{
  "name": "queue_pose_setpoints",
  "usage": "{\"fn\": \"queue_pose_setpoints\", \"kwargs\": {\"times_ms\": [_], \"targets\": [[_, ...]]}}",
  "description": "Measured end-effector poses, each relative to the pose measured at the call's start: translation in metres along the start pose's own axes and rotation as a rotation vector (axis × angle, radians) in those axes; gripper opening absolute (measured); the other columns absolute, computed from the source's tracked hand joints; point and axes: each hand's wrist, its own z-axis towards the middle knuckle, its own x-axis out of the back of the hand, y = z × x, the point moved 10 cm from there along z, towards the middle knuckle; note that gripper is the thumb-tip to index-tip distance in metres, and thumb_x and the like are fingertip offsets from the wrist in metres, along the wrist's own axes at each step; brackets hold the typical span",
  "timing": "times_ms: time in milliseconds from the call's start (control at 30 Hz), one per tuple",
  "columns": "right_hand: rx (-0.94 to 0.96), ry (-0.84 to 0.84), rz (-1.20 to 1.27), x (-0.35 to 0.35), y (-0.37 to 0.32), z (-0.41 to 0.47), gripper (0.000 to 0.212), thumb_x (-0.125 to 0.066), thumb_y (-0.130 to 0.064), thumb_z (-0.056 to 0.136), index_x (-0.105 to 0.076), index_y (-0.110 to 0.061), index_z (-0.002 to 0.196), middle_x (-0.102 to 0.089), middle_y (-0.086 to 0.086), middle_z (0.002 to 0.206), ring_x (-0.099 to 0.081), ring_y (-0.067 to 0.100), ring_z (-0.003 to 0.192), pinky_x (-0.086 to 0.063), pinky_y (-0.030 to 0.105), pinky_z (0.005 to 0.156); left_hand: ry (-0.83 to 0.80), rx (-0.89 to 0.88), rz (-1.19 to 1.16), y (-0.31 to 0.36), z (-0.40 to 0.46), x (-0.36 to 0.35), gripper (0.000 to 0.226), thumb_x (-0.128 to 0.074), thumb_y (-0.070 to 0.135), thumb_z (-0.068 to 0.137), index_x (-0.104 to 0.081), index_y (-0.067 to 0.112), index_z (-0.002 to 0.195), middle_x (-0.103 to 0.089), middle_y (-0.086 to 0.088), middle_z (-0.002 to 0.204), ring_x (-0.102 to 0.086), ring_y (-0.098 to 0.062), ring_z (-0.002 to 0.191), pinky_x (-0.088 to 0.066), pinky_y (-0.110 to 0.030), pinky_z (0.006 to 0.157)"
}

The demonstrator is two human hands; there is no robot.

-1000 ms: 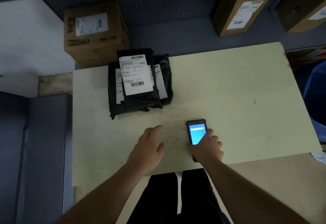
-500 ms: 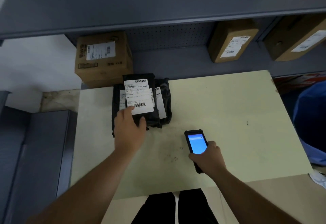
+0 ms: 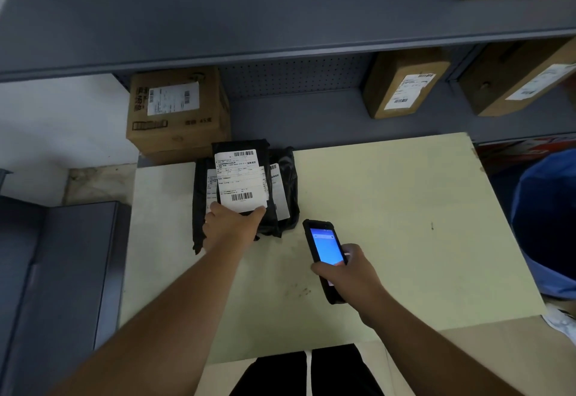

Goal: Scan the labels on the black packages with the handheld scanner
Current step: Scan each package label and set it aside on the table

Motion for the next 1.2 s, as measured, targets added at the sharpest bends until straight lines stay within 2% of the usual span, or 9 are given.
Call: {"fn": "queue_pose_setpoints", "kwargs": {"times_ms": [167,300,600,700,833,933,1033,1100,1200], "targets": [[-0.020,-0.059,0.155,0.000,-0.004,-0.007,0.064,-0.088,-0.031,0.083,-0.054,-0.022,0.136,-0.072,0.005,0.108,-0.071,0.016,0.081,-0.055,0.030,0.066,-0.025,0.022,0.065,0.000,0.002,-0.008,0.119,-0.079,0.073,0.065,-0.030,0.008,0.152,-0.044,-0.014,0.150,-0.044,-0.036,0.138,-0.047,-0.056,0.107],[-0.014,-0.063,0.198,0.004,-0.008,-0.011,0.067,-0.091,-0.033,0.081,-0.053,-0.022,0.136,-0.071,0.003,0.113,-0.071,0.014,0.086,-0.052,0.029,0.066,-0.033,0.057,0.052,0.003,0.003,-0.015,0.120,-0.086,0.062,0.067,-0.025,0.006,0.154,-0.039,-0.017,0.153,-0.041,-0.037,0.141,-0.045,-0.054,0.110],[0.008,-0.095,0.166,0.012,-0.008,-0.019,0.067,-0.089,-0.031,0.083,-0.053,-0.021,0.138,-0.068,0.001,0.106,-0.069,0.013,0.082,-0.051,0.025,0.065,-0.012,0.100,0.013,0.012,-0.002,-0.022,0.117,-0.089,0.053,0.065,-0.023,0.008,0.151,-0.042,-0.019,0.147,-0.048,-0.042,0.132,-0.050,-0.056,0.103],[0.011,-0.095,0.135,0.019,-0.006,-0.020,0.072,-0.090,-0.034,0.081,-0.052,-0.021,0.140,-0.067,0.002,0.105,-0.069,0.012,0.081,-0.051,0.025,0.067,-0.017,0.091,-0.048,0.012,-0.003,-0.025,0.114,-0.091,0.052,0.056,-0.025,0.017,0.143,-0.053,-0.018,0.138,-0.057,-0.042,0.121,-0.057,-0.057,0.095],[0.019,-0.088,0.094,0.030,-0.009,-0.022,0.068,-0.090,-0.034,0.079,-0.054,-0.023,0.136,-0.065,0.002,0.103,-0.068,0.013,0.078,-0.050,0.024,0.065,-0.002,0.077,-0.010,0.017,-0.008,-0.021,0.107,-0.092,0.053,0.059,-0.029,0.017,0.138,-0.058,-0.018,0.135,-0.057,-0.042,0.123,-0.055,-0.055,0.096],[0.022,-0.089,0.054,0.040,-0.013,-0.024,0.062,-0.089,-0.033,0.079,-0.056,-0.025,0.131,-0.062,0.001,0.100,-0.066,0.012,0.076,-0.050,0.024,0.064,-0.044,0.100,-0.166,0.014,-0.011,-0.023,0.098,-0.089,0.045,0.070,-0.027,0.016,0.141,-0.057,-0.018,0.137,-0.060,-0.036,0.112,-0.058,-0.044,0.076],[0.029,-0.097,-0.003,0.049,-0.016,-0.026,0.059,-0.088,-0.033,0.077,-0.058,-0.026,0.127,-0.063,0.001,0.102,-0.066,0.012,0.076,-0.052,0.025,0.063,-0.067,0.094,-0.329,0.010,-0.013,-0.025,0.075,-0.079,0.027,0.086,-0.028,0.012,0.140,-0.058,-0.016,0.137,-0.059,-0.027,0.096,-0.043,-0.027,0.054],[0.040,-0.103,-0.054,0.054,-0.020,-0.025,0.059,-0.089,-0.034,0.076,-0.059,-0.026,0.126,-0.065,0.003,0.102,-0.066,0.013,0.076,-0.052,0.025,0.063,-0.083,0.081,-0.395,0.011,-0.016,-0.025,0.073,-0.075,0.023,0.090,-0.028,0.011,0.143,-0.058,-0.013,0.129,-0.060,-0.021,0.086,-0.045,-0.028,0.059],[0.059,-0.123,-0.140,0.059,-0.027,-0.025,0.062,-0.090,-0.036,0.075,-0.057,-0.025,0.126,-0.069,0.005,0.107,-0.066,0.014,0.076,-0.054,0.027,0.063,-0.139,0.099,-0.459,0.009,-0.020,-0.025,0.076,-0.081,0.025,0.084,-0.044,0.007,0.148,-0.065,-0.006,0.124,-0.066,-0.026,0.099,-0.060,-0.043,0.085]]}}
